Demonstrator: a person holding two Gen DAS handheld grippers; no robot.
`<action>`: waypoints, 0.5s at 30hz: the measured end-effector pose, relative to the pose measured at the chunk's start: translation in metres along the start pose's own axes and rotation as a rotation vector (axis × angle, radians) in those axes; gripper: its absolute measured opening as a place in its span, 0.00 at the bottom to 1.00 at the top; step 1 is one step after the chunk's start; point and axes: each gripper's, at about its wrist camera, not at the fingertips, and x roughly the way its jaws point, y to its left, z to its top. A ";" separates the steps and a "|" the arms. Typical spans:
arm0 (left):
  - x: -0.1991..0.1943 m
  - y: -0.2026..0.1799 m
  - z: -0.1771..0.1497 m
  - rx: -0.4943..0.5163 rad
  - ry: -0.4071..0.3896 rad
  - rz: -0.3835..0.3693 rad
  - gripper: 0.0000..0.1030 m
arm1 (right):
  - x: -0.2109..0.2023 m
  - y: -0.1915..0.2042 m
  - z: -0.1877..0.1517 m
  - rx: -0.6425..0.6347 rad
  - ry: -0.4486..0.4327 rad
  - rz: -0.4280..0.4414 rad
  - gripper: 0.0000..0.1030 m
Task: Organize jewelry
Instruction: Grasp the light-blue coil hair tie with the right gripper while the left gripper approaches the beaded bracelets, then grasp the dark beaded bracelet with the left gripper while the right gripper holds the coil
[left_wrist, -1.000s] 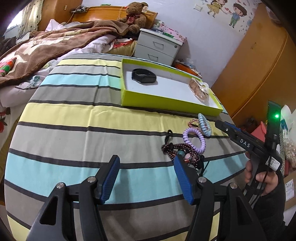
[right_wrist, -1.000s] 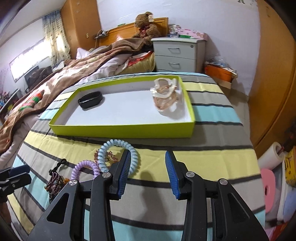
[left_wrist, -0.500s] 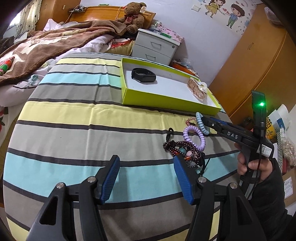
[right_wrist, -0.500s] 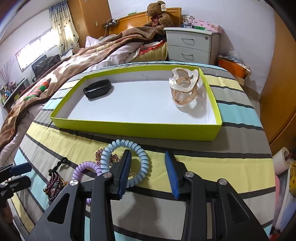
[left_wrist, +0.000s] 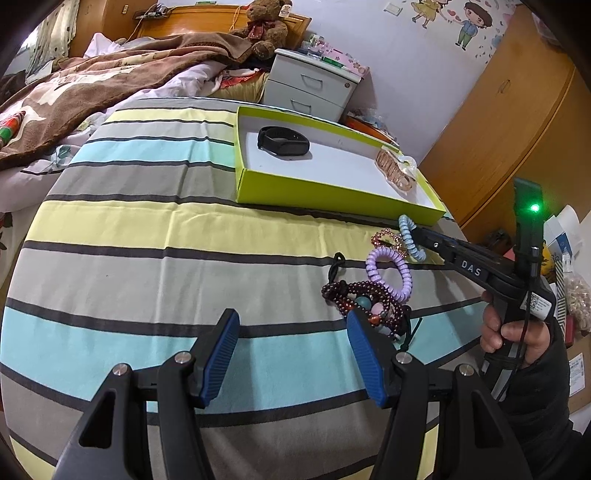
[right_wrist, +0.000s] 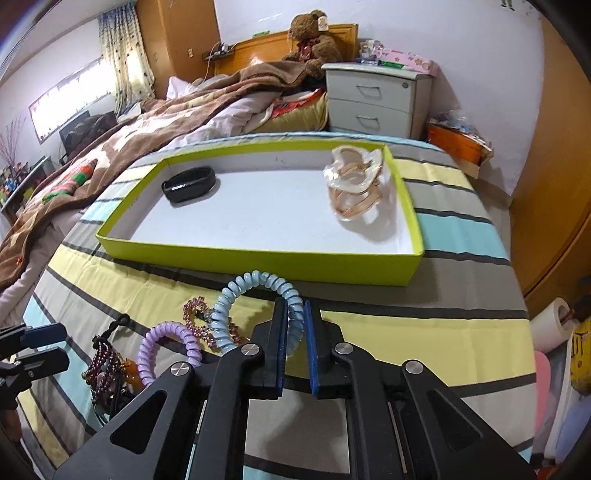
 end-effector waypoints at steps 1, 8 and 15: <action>0.001 0.000 0.001 -0.003 0.002 0.000 0.61 | -0.003 -0.003 -0.001 0.010 -0.008 0.002 0.09; 0.011 -0.006 0.012 -0.017 0.030 -0.051 0.60 | -0.025 -0.015 -0.006 0.054 -0.057 0.000 0.09; 0.026 -0.026 0.016 0.049 0.052 0.008 0.46 | -0.041 -0.018 -0.014 0.074 -0.091 0.011 0.09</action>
